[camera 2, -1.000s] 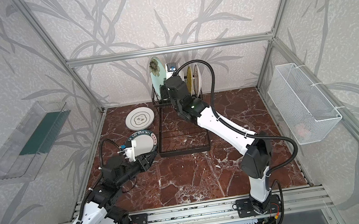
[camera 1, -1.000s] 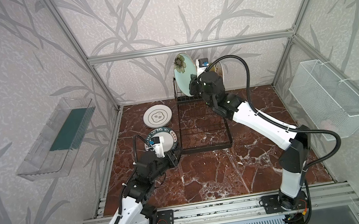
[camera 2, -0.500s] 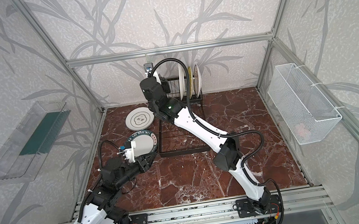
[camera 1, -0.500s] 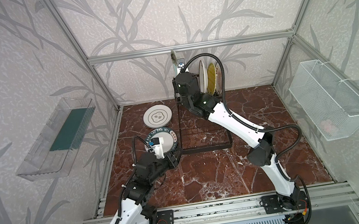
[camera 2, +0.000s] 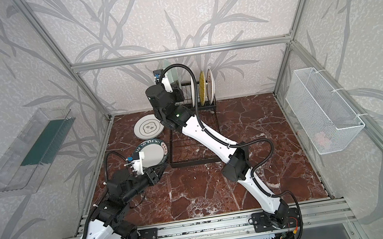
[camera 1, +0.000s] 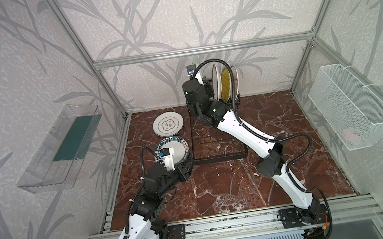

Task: Load plates into a dish rack
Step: Place the plate on the dish rack.

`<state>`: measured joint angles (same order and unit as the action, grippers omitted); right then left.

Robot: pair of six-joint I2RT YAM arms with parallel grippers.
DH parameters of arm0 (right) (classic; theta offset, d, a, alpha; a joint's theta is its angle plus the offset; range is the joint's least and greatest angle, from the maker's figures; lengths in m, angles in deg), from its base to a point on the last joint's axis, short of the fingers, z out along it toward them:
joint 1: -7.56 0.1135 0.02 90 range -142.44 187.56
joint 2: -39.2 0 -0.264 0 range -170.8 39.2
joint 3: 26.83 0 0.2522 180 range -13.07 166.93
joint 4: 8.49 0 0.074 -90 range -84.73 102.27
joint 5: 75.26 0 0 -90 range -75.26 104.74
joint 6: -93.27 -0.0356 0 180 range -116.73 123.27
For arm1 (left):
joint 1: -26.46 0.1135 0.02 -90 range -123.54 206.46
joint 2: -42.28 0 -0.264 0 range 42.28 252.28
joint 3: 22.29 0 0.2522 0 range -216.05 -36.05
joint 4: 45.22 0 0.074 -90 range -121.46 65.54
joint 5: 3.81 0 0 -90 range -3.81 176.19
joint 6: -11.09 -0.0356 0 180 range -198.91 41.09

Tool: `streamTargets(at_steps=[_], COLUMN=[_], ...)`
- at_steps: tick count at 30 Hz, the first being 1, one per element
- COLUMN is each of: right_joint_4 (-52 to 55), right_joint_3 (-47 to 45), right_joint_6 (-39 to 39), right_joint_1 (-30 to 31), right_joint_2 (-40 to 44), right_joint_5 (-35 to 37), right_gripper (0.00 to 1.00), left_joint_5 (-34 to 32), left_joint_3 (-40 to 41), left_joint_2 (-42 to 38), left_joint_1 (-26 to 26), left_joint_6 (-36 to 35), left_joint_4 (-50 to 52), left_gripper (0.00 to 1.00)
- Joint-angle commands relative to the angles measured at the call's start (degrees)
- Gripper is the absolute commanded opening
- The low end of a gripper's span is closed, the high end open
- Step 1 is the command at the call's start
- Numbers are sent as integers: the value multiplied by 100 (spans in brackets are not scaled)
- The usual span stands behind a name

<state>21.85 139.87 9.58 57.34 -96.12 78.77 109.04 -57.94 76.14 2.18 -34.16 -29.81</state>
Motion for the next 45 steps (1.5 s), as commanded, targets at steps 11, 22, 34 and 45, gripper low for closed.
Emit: streamTargets(at_steps=[11,22,34,45], right_joint_4=[-502,-276,-201,-30], right_joint_3=[393,470,455,430], right_joint_6=[-203,-485,-697,-990], right_joint_1=[-140,-250,-276,-302], right_joint_2=[-132,-264,-372,-441], right_joint_5=[391,321,250,60], right_gripper=[0,0,0,0], left_joint_5=[62,62,45,9], left_joint_3=[36,-2,36,72], left_joint_2=[-7,97,119,85], left_joint_1=[-13,-16,-10,-14], left_joint_6=[-26,-38,5,16], left_joint_4=[2,-35,-120,-110], left_gripper=[33,32,32,32])
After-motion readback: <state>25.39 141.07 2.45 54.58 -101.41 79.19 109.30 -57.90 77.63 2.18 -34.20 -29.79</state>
